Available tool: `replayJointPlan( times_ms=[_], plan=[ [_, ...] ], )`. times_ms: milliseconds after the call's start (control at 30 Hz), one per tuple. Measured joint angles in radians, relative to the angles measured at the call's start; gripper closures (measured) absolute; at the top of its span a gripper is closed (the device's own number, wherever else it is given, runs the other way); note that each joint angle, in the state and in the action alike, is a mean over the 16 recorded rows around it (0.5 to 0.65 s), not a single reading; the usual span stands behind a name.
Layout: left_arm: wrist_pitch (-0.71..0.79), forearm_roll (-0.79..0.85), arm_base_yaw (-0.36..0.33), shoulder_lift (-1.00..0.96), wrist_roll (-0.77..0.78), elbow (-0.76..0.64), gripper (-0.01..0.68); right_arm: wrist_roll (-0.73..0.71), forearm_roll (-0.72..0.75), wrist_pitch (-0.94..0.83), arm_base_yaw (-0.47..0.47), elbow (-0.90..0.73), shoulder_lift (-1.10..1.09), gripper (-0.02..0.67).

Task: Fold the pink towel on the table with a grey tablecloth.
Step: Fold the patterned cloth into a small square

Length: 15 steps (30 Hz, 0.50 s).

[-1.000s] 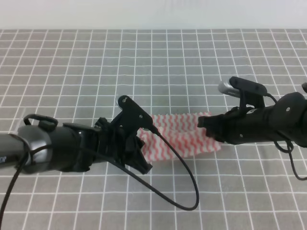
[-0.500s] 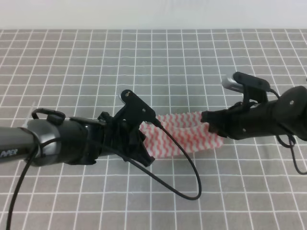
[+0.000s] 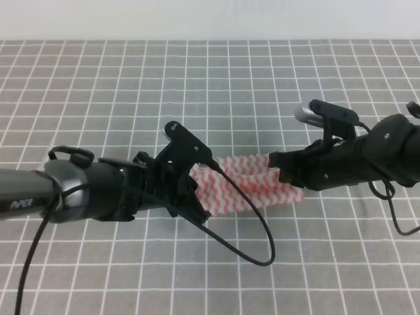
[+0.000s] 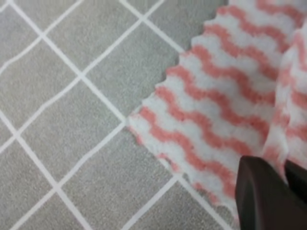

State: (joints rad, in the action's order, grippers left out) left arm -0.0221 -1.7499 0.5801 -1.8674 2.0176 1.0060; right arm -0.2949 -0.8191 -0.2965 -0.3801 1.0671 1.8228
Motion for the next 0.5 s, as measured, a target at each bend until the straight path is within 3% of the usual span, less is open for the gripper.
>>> replayJointPlan(
  times_ms=[500],
  plan=[
    [0.000, 0.000, -0.003, -0.006, -0.002, 0.034, 0.677, -0.001, 0.000, -0.021, 0.023, 0.032, 0.003, 0.663]
  ],
)
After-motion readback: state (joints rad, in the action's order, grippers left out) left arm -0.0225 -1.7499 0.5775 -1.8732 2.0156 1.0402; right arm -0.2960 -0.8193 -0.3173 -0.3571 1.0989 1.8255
